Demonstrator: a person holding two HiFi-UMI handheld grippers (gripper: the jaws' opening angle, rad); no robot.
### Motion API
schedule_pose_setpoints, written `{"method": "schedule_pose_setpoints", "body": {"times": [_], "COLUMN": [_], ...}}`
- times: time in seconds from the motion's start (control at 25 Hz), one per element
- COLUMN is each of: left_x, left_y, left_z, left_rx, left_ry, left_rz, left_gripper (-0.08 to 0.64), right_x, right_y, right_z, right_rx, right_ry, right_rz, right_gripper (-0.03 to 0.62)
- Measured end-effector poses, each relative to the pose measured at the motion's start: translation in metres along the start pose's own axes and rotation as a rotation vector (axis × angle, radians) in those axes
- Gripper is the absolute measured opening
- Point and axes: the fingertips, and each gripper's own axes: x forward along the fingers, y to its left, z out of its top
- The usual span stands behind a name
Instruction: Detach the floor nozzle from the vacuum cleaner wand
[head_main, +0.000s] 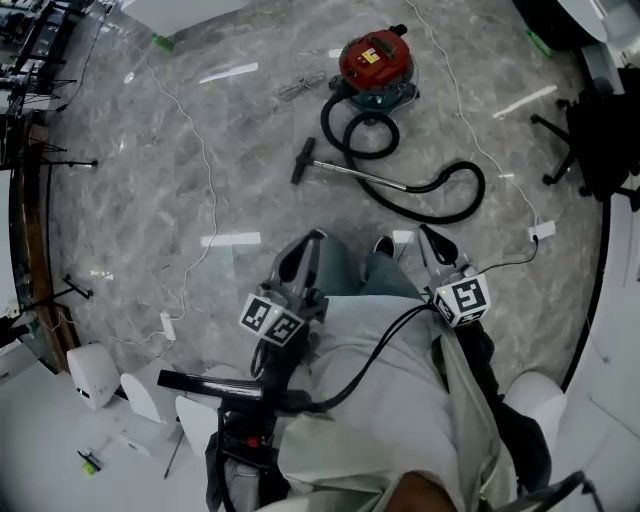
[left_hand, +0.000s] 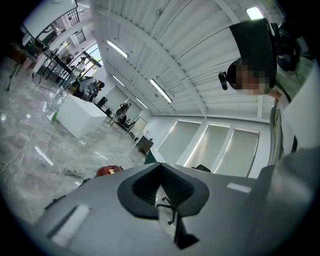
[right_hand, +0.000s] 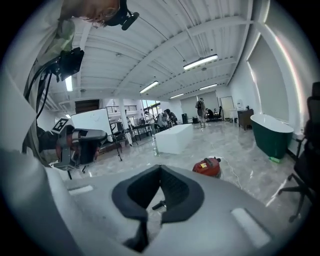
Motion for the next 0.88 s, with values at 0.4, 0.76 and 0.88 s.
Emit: {"method": "schedule_pose_setpoints", "body": {"times": [0.4, 0.76, 0.88], "left_x": [0.088, 0.123, 0.118], "left_y": [0.101, 0.265, 0.312], "left_z": [0.031, 0.006, -0.037], "left_rx": [-0.009, -0.024, -0.062], "left_ry": [0.066, 0.224, 0.246], "left_rz": [-0.058, 0.051, 0.104], "left_gripper": [0.005, 0.051, 0.059], "right_x": [0.131, 0.302, 0.355], "right_y": [0.007, -0.008, -0.025], "right_z": [-0.002, -0.097, -0.196], "right_rx": [-0.16, -0.421, -0.383], "right_ry": [0.191, 0.47, 0.591], "right_rz": [0.01, 0.079, 0.134], "right_gripper": [0.004, 0.067, 0.13]}}
